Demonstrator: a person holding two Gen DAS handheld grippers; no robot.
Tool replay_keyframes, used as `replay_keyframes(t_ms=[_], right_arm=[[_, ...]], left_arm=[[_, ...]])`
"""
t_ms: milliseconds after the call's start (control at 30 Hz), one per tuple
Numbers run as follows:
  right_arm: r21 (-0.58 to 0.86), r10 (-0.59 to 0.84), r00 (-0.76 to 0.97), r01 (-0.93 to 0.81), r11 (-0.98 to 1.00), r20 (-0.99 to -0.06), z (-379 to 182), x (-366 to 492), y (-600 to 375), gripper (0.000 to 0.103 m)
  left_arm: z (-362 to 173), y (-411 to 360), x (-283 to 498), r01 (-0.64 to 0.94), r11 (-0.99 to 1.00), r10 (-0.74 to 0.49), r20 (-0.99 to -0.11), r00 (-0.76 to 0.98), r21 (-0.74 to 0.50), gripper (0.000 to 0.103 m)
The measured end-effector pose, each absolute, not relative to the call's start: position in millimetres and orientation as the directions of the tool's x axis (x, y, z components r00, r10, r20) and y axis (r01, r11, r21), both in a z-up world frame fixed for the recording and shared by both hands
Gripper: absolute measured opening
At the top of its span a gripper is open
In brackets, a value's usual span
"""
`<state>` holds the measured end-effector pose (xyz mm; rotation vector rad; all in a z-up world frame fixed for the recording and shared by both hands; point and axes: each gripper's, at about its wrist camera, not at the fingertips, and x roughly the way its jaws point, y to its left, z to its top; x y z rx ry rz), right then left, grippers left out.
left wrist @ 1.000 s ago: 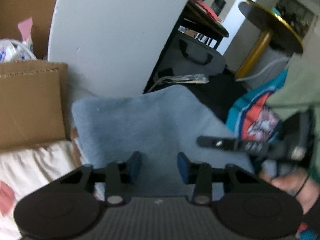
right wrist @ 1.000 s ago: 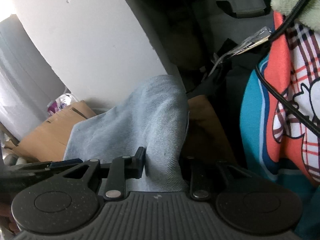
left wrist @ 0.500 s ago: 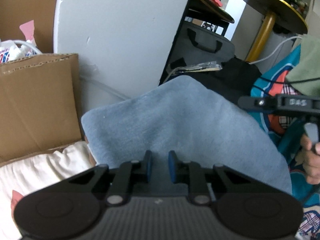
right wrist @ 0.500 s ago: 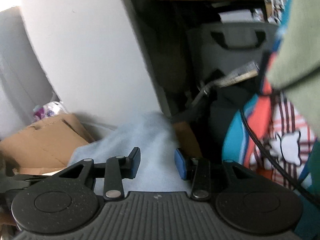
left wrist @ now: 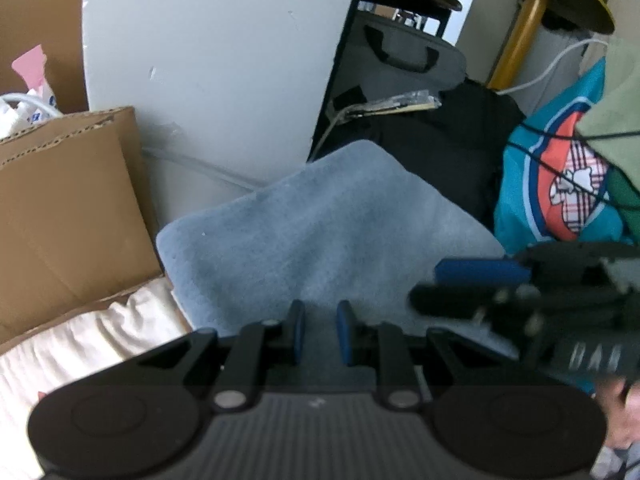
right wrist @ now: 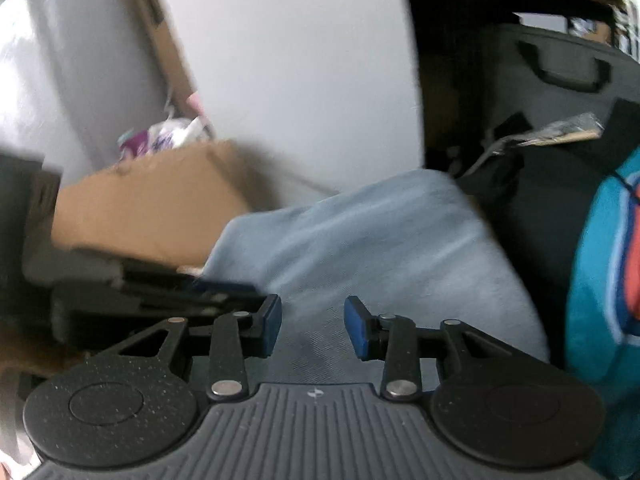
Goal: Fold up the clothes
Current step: 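Lower the jeans bundle onto the pile and open both grippers, then press the placed jeans flat with both grippers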
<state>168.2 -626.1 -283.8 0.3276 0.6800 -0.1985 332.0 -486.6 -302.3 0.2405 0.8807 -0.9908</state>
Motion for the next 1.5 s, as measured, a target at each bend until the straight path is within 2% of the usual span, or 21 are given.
replay_keyframes(t_ms=[33,100,400,633,700,800,933,1200,1300,1500], right_arm=[[0.224,-0.064,0.762,0.267,0.937,-0.644,-285,171,-621,0.041],[0.213,-0.052,0.743,0.256,0.943,-0.667,-293,175,-613,0.035],[0.133,-0.082,0.703,0.245,0.96,-0.706,-312,186,-595,0.035],[0.146,-0.081,0.718,0.249,0.957,-0.691,-313,179,-595,0.035],[0.175,-0.074,0.726,0.262,0.949,-0.684,-314,175,-598,0.035],[0.167,-0.084,0.738,0.26,0.951,-0.67,-314,172,-595,0.036],[0.184,-0.079,0.765,0.252,0.95,-0.639,-313,163,-598,0.036],[0.093,-0.12,0.791,0.218,0.972,-0.6,-296,114,-593,0.037],[0.11,-0.139,0.803,0.247,0.963,-0.58,-297,99,-607,0.038],[0.081,-0.224,0.758,0.343,0.936,-0.613,-318,85,-633,0.038]], left_arm=[[-303,-486,332,0.81,0.552,-0.627,-0.739,0.247,-0.197,0.02],[-307,-484,332,0.813,0.549,-0.628,-0.737,0.25,-0.191,0.02],[-321,-488,328,0.798,0.584,-0.598,-0.745,0.296,-0.151,0.019],[-302,-469,310,0.751,0.631,-0.568,-0.775,0.277,-0.194,0.017],[-296,-463,305,0.737,0.644,-0.56,-0.783,0.27,-0.206,0.013],[-292,-454,295,0.726,0.644,-0.585,-0.768,0.262,-0.243,0.013],[-292,-452,285,0.736,0.639,-0.58,-0.767,0.274,-0.221,0.013],[-288,-468,278,0.766,0.628,-0.555,-0.77,0.315,-0.139,0.013],[-293,-471,274,0.775,0.625,-0.538,-0.77,0.343,-0.091,0.013],[-306,-479,269,0.778,0.628,-0.479,-0.8,0.361,-0.026,0.013]])
